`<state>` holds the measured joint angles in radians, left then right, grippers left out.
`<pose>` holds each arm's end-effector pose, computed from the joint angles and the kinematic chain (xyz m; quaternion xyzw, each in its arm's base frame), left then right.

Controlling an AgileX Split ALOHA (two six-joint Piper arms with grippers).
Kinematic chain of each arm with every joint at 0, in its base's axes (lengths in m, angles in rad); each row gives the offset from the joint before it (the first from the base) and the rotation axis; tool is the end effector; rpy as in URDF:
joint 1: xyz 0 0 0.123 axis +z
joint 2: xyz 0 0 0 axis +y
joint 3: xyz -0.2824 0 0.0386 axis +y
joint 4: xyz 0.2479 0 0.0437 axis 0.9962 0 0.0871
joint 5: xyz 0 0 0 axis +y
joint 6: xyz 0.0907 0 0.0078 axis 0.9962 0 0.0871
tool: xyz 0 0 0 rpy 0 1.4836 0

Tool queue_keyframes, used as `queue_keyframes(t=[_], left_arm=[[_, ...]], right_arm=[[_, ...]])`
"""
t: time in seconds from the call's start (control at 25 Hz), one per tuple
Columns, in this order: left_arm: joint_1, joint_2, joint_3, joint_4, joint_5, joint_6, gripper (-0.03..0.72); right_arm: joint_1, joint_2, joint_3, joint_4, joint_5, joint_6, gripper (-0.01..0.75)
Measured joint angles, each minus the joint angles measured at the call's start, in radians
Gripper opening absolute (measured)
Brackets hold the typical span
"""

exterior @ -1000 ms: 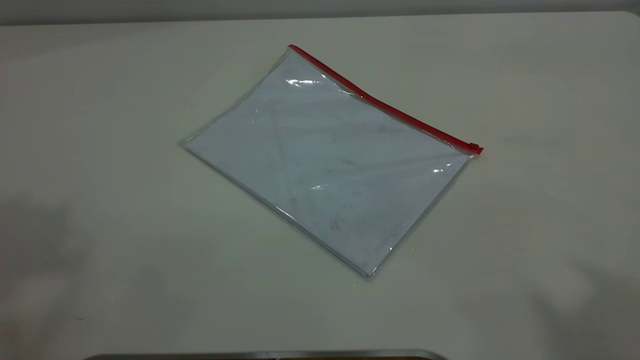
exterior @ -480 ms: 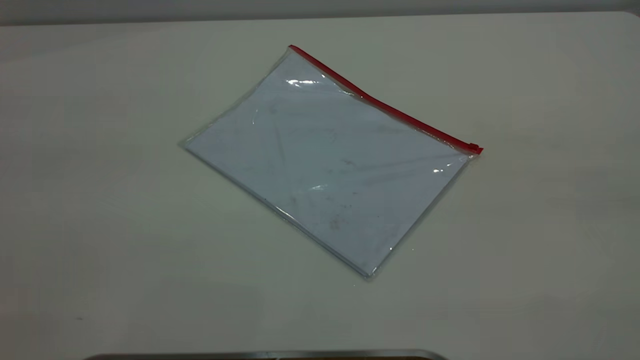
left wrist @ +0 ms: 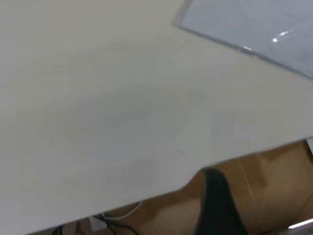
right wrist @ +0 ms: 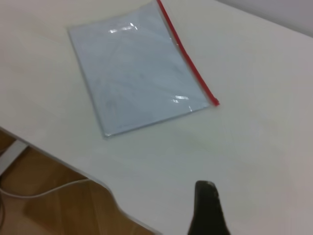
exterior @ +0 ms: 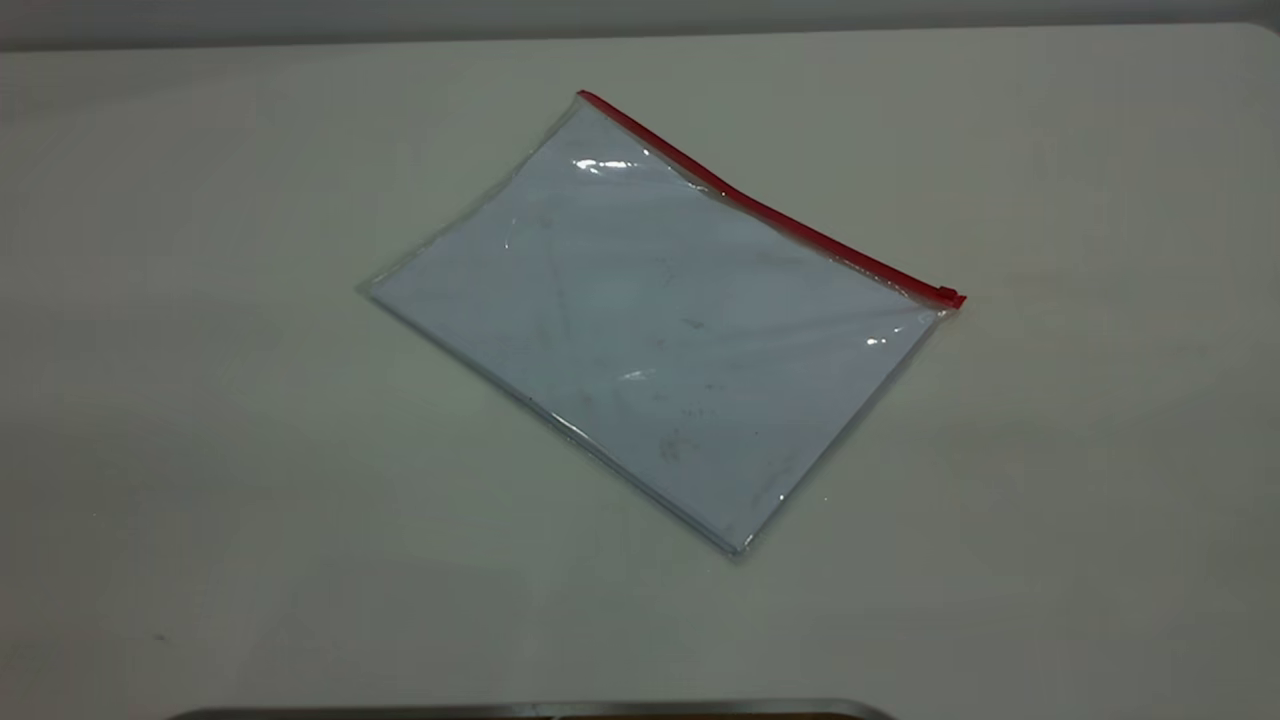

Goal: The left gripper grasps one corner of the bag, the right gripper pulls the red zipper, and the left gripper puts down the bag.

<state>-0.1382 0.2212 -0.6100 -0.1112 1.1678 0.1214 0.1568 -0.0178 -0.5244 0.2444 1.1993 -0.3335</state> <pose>0.0141 -0.0114 0.2993 0.1190 0.8957 -0.0591 0.4243 -0.0211 0.0174 0.2747 -0.2266 0.8410 0.0784 0.4850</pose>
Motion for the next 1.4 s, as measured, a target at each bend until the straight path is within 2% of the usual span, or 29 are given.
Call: queue_keyframes(t=[0.48,1.16,1.28,1.4], left_arm=[[0.0,-0.005,0.12,-0.003,-0.028,0.007,0.546],[0.0,-0.005,0.122,-0.003,-0.034,0.007,0.546],[0.043,-0.024,0.122,-0.002,-0.035,0.007,0.546],[0.133,-0.092,0.122,0.002,-0.037,0.007,0.546]], right_arm=[[0.0,0.0,0.04,-0.038,-0.05,0.024,0.566],[0.0,0.0,0.04,-0.046,-0.05,0.026,0.566],[0.0,0.0,0.04,-0.046,-0.05,0.026,0.566],[0.0,0.0,0.04,-0.046,-0.05,0.026,0.566]])
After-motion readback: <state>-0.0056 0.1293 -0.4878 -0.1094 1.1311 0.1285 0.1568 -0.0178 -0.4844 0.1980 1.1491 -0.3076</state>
